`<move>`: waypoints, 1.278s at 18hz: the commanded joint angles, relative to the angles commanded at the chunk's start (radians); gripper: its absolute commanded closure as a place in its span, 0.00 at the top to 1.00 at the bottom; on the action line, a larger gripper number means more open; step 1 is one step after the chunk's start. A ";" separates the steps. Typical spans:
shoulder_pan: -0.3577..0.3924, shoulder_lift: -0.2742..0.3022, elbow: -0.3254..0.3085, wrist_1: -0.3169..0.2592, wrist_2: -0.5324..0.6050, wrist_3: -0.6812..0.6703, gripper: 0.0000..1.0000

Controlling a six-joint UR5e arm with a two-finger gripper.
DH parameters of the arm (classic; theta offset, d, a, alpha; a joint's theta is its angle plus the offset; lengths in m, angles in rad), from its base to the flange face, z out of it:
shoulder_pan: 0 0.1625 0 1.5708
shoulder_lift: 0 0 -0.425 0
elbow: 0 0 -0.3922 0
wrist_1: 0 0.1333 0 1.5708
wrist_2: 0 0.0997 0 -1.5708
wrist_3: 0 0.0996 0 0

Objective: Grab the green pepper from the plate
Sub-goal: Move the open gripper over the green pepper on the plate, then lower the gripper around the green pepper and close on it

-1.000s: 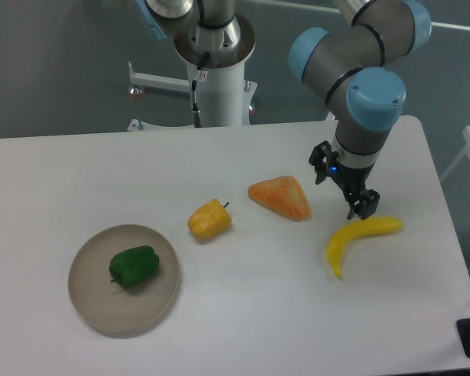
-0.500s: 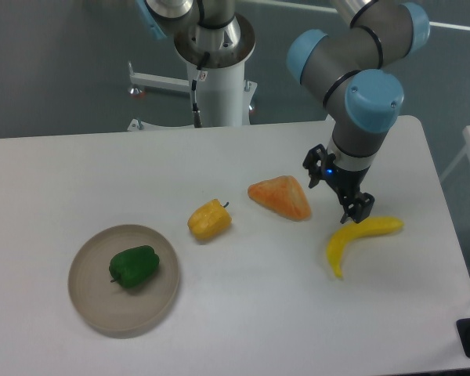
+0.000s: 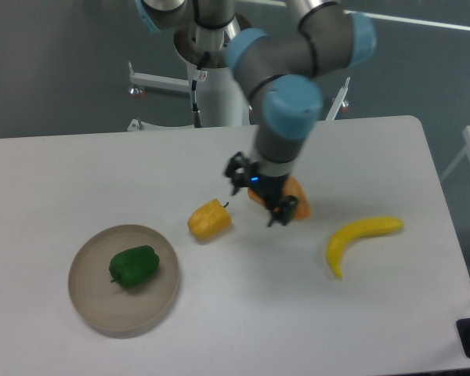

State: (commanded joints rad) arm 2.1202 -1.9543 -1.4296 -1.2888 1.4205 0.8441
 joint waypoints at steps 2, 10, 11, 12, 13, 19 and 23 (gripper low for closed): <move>-0.055 -0.020 0.000 0.052 0.000 -0.127 1.00; -0.201 -0.113 0.017 0.180 0.000 -0.157 1.00; -0.207 -0.117 0.015 0.180 0.002 -0.128 1.00; -0.219 -0.118 0.011 0.181 0.002 -0.106 1.00; -0.229 -0.120 0.009 0.181 0.002 -0.088 1.00; -0.240 -0.156 0.015 0.239 0.003 -0.066 1.00; -0.240 -0.187 0.015 0.270 0.006 -0.066 1.00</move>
State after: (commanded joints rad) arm 1.8807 -2.1414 -1.4143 -1.0186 1.4266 0.7777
